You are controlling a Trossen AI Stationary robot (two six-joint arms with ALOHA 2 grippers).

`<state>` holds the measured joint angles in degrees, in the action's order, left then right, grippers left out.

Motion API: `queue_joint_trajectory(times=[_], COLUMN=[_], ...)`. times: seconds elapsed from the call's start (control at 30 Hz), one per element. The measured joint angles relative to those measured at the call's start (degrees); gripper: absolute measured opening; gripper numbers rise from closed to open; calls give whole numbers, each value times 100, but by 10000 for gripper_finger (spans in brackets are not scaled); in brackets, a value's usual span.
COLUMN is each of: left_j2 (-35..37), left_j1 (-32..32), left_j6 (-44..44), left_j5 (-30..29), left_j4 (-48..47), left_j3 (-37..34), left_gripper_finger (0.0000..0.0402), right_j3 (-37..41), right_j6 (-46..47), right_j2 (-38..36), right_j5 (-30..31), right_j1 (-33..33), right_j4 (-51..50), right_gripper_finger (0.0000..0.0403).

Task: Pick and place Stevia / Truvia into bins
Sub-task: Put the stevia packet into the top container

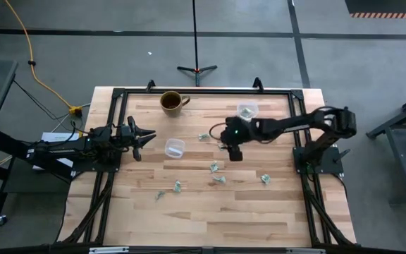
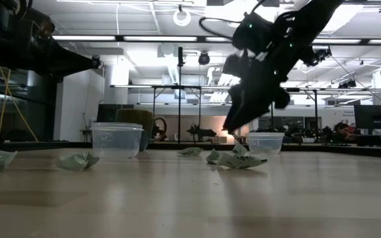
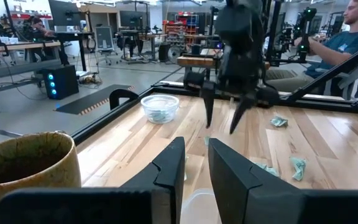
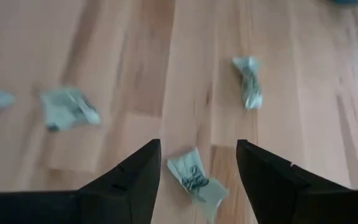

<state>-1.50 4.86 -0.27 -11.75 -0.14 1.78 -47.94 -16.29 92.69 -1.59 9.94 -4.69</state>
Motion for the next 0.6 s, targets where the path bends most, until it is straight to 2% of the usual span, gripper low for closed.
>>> queue_joint_trajectory(times=[0.07,0.17,0.47,0.6], left_j2=[0,0,-1,0], left_j1=[0,1,0,2], left_j6=[0,0,0,0], left_j5=[0,0,2,2], left_j4=[0,0,-2,-2], left_j3=[0,0,0,0], left_gripper_finger=[106,106,106,106], right_j3=[0,0,0,0], right_j6=[40,92,92,92], right_j2=[180,419,831,810], right_j5=[263,350,29,33], right_j1=[-66,-55,174,202], right_j4=[1,9,42,29], right_gripper_finger=[202,202,196,169])
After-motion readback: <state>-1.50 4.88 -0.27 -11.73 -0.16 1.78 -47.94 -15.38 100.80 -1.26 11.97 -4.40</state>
